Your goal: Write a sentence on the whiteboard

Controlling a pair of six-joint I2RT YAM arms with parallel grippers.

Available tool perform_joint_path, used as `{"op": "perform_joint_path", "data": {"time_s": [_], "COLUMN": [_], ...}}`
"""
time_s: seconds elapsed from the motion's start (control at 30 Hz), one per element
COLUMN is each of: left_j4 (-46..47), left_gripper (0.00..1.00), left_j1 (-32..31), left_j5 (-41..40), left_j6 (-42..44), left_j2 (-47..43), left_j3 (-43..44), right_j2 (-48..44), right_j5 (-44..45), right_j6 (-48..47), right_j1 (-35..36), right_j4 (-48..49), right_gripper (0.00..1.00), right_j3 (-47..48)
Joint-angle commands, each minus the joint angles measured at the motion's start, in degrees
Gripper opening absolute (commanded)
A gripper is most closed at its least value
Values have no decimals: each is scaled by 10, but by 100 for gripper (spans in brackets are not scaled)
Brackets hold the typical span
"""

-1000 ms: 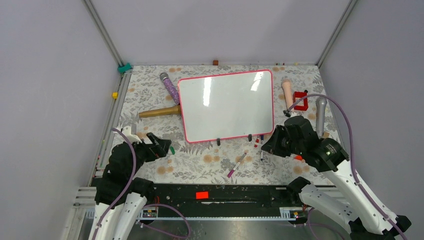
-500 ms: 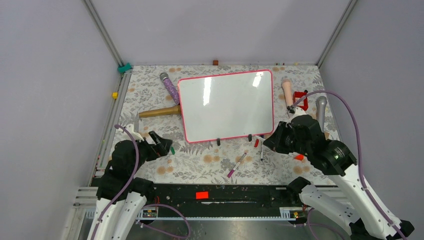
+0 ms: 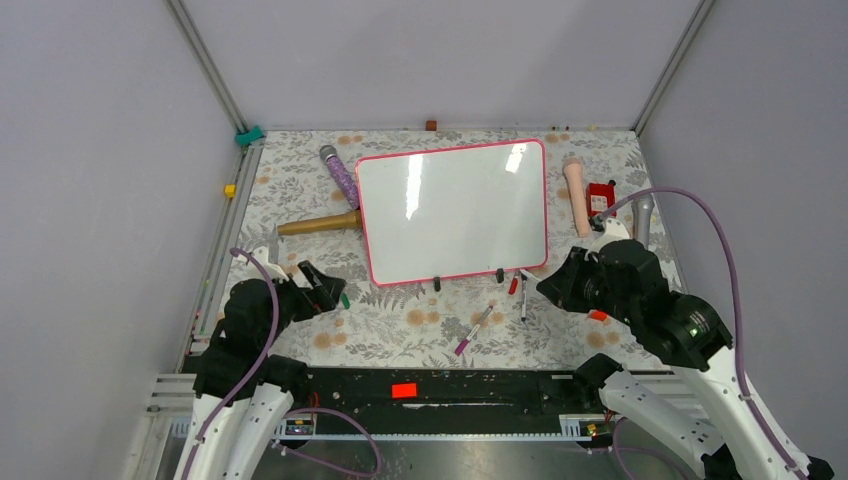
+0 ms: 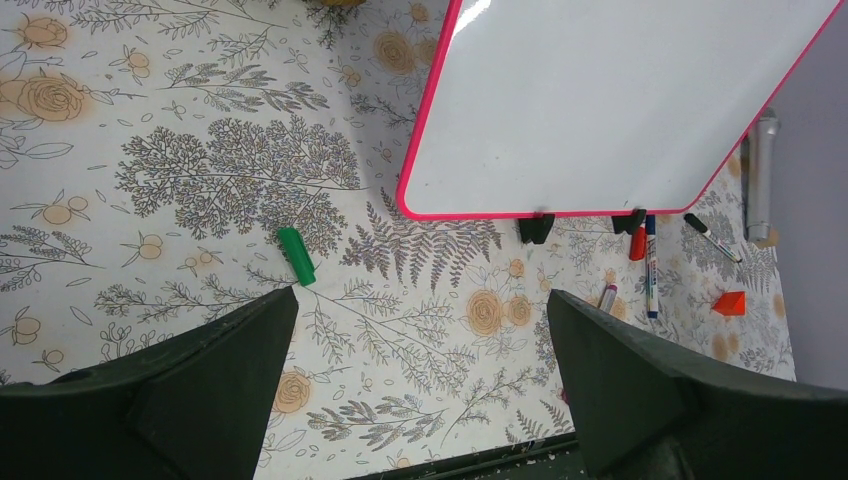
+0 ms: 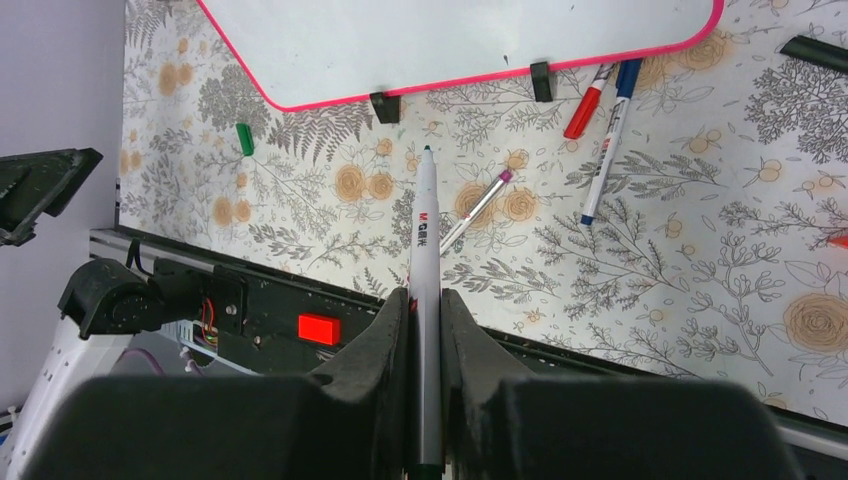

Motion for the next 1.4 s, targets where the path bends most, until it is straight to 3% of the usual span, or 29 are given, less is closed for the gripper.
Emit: {"op": "perform_joint_path", "data": {"time_s": [0.0,0.97,1.37], "left_j4": [28,25,21], "left_gripper": [99,99,99], "left_j1": [3,3,3], "left_j5": [0,15,11], "left_j6": [7,8,10], "left_j2": [4,26,29], "left_j3": [0,8,13], "right_j2": [-6,-24,-9], "right_j5": [19,35,147], "right_j6": [-18,-42,49], "right_j1": [4,5,5], "right_j4": [-8,-50,9], "right_gripper": [0,0,0], "right_j3": [22,57,-14]}}
